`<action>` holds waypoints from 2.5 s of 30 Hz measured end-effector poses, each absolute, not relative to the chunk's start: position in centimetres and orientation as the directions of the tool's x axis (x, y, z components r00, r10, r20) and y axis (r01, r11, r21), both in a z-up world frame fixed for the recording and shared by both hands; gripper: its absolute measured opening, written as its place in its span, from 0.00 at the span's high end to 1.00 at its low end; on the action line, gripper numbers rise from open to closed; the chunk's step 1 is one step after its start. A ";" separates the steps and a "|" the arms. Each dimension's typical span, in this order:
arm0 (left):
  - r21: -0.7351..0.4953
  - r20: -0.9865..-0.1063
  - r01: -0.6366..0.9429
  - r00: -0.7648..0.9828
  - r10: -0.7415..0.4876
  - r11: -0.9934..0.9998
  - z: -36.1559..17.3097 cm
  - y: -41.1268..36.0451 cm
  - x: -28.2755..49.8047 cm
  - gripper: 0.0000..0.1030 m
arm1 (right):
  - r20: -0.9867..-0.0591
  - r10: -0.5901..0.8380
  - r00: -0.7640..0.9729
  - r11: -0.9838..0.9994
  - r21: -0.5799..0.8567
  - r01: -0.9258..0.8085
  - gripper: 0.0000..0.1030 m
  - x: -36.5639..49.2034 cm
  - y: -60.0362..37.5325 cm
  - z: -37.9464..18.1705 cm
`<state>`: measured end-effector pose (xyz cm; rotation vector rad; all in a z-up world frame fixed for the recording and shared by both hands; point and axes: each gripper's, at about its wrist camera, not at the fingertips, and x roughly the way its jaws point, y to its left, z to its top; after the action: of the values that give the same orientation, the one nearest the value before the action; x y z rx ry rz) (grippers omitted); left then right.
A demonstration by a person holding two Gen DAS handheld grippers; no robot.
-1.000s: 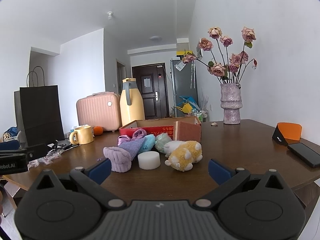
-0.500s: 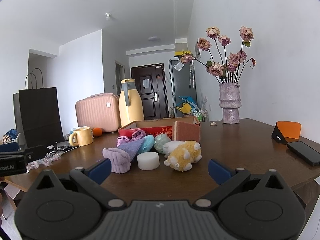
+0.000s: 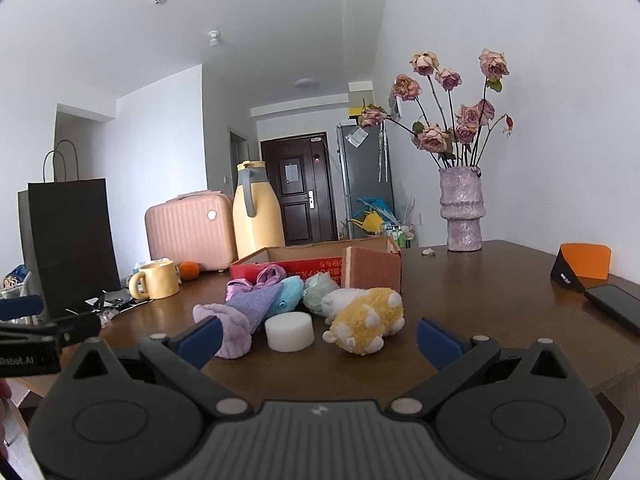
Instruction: Organize soft objects
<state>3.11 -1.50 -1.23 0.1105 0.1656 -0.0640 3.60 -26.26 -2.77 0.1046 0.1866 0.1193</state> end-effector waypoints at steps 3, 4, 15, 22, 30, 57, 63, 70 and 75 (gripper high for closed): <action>0.105 -0.156 0.064 0.987 -0.047 0.992 -1.5 -1.8 4.0 0.00 | -0.186 0.116 0.976 0.988 0.118 -0.095 0.00 4.6 -26.8 -2.9; 0.104 -0.152 0.056 0.988 -0.039 0.993 -1.6 -1.9 4.4 0.00 | -0.190 0.113 0.975 0.989 0.120 -0.092 0.00 5.0 -27.0 -3.0; 0.093 -0.157 0.127 0.981 -0.111 0.988 -0.6 -4.6 11.0 0.00 | -0.282 0.195 0.939 0.972 0.181 -0.147 0.00 14.6 -31.8 -2.9; 0.018 -0.234 0.254 0.941 -0.243 0.967 1.5 -10.8 22.5 0.05 | -0.334 0.288 0.897 0.934 0.305 -0.186 0.09 27.8 -38.6 -1.3; -0.169 -0.463 0.287 0.821 -0.333 0.943 -0.9 -15.6 35.8 0.47 | -0.374 0.524 0.765 0.812 0.490 -0.317 0.21 40.6 -41.6 -4.1; -0.447 -0.574 0.300 0.626 -0.527 0.843 -2.1 -3.2 21.5 0.70 | -0.453 0.600 0.660 0.735 0.637 -0.231 0.63 20.1 -32.0 -4.3; -0.423 -0.572 0.306 0.639 -0.513 0.853 -3.7 -1.7 20.0 0.63 | -0.493 0.500 0.712 0.811 0.555 -0.186 0.61 17.6 -30.5 -5.2; -0.338 -0.489 0.402 0.697 -0.524 0.851 -4.2 -3.1 18.4 0.29 | -0.478 0.449 0.755 0.820 0.556 -0.136 0.56 16.0 -31.6 -6.1; -0.269 -0.416 0.467 0.732 -0.539 0.842 -2.6 -2.3 17.9 0.20 | -0.462 0.420 0.781 0.832 0.540 -0.128 0.56 15.5 -31.6 -6.4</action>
<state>17.90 -2.31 -2.60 -0.1503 0.5040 -0.5558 15.47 -31.61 -6.45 0.5111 0.6076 0.3101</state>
